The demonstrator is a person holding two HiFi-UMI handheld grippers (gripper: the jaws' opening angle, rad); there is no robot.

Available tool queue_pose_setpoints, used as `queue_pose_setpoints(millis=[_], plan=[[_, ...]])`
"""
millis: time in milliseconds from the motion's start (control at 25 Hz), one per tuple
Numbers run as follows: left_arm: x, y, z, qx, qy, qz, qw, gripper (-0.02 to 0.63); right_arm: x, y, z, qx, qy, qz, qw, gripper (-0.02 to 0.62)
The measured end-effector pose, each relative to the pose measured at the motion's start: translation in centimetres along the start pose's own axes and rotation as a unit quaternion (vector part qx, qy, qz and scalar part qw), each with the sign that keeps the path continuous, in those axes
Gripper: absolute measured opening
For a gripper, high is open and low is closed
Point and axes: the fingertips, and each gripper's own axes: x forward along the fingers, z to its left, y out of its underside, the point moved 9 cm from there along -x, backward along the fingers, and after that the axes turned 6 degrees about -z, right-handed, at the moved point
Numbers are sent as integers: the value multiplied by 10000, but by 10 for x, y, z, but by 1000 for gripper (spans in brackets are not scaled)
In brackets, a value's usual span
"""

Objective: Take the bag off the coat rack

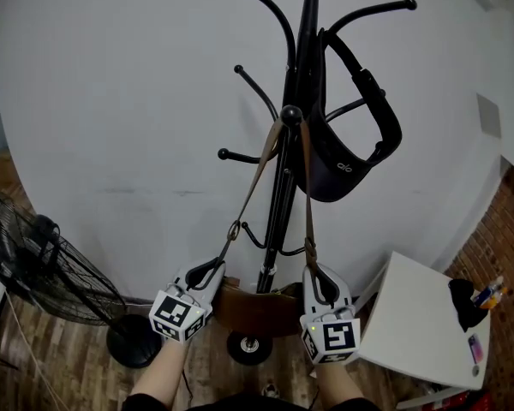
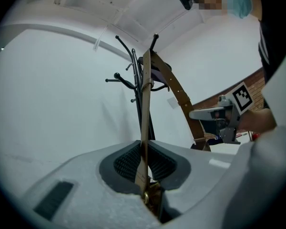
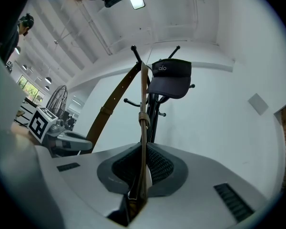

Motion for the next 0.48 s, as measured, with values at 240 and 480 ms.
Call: queue_pose_setpoints(millis=[240,480], plan=[[-1,-1,1,-213,-37,21,9998,17,-3,-1,-4,47,30,-16,10000,26],[-5,-6,-1,-306,-49,-34,9995,15,-5,-6,-6,110,-12,49,9999,25]])
